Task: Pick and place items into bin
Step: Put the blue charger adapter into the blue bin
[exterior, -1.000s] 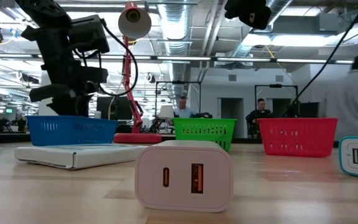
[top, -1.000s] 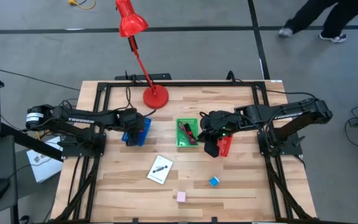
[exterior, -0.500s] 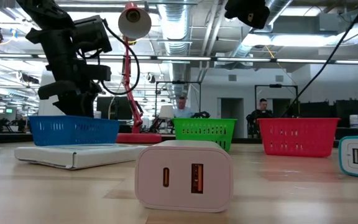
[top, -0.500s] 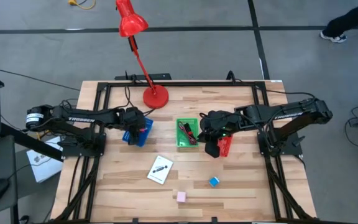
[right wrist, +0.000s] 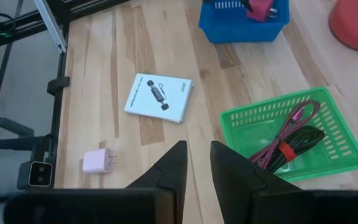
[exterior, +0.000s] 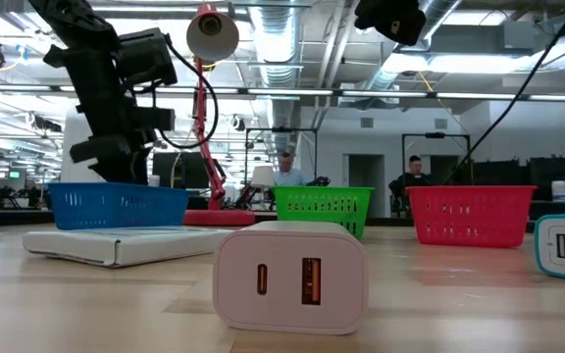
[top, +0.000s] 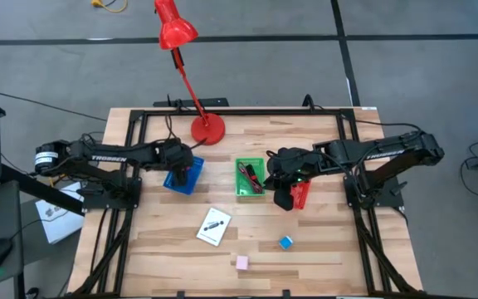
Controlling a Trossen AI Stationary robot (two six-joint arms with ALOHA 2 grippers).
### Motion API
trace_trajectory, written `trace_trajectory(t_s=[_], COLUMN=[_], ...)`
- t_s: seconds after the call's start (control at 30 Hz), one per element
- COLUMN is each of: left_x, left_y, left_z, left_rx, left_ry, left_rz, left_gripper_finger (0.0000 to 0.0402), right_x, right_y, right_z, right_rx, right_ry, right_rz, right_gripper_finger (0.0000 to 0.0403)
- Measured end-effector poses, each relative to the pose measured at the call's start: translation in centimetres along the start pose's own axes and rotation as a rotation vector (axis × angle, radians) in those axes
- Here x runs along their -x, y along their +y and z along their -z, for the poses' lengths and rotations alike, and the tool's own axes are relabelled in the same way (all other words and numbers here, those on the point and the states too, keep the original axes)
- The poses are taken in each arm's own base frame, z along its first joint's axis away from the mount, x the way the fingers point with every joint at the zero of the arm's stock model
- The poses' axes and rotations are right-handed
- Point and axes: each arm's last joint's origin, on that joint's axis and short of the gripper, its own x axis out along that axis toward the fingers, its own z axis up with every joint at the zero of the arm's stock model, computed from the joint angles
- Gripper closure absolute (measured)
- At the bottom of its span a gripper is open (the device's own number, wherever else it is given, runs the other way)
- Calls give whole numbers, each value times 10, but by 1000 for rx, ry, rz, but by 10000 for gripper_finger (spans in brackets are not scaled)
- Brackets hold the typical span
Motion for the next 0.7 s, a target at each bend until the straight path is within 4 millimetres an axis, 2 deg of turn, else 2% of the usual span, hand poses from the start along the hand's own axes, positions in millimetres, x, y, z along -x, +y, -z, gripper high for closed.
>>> trace_trajectory(t_s=[0.17, 0.33, 0.43, 0.57, 0.7], left_x=[16, 50, 75, 103, 121], left_y=[2, 5, 6, 2, -17], left_z=[-20, -52, -73, -96, -107], left_rx=[55, 107, 134, 60, -132], left_ry=[-52, -143, -252, -419, -571], left_rz=[29, 155, 296, 406, 557], left_gripper_finger=[182, 182, 182, 182, 182], right_x=[0, -1, -13, -38, -62], right_y=[0, 1, 3, 10, 27], right_z=[0, 1, 4, 6, 21], right_rx=[0, 2, -1, -45, 122], right_ry=[0, 4, 64, 122, 254], right_rz=[0, -6, -59, -130, -282], right_gripper_finger=[337, 337, 337, 337, 337])
